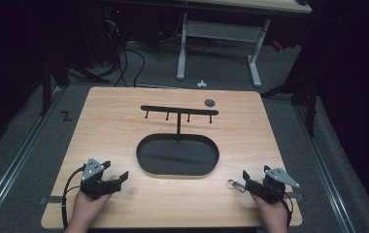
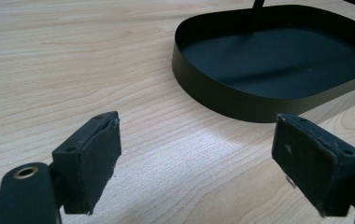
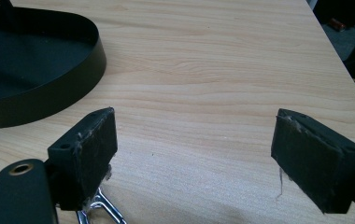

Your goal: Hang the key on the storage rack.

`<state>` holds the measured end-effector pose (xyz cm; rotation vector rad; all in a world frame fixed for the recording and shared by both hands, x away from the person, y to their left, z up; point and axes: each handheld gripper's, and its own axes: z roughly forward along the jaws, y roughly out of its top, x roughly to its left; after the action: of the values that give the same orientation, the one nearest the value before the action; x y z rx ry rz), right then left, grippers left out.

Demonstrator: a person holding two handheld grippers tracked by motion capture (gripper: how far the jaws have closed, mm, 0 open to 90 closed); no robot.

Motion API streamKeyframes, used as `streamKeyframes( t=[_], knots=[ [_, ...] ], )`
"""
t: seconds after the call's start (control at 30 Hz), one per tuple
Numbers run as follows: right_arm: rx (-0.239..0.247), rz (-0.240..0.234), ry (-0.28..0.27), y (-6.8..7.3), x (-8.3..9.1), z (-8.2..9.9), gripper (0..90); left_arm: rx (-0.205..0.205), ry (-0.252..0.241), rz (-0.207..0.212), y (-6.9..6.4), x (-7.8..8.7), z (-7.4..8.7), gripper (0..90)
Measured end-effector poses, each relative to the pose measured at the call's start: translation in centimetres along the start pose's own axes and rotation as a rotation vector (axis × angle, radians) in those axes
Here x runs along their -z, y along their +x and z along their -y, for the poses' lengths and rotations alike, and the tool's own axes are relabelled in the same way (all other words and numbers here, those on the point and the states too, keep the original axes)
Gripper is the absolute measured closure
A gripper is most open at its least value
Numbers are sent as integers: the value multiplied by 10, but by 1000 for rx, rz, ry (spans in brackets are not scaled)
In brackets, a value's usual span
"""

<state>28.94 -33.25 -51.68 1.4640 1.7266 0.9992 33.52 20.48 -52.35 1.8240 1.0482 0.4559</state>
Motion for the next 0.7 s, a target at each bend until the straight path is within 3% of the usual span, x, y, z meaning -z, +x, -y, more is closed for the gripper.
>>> streamKeyframes(
  t=[0.7],
  knots=[
    [-8, -3, -9, 0, 1, 0, 144, -4, 9, 7, -1, -1, 1, 162]
  ],
)
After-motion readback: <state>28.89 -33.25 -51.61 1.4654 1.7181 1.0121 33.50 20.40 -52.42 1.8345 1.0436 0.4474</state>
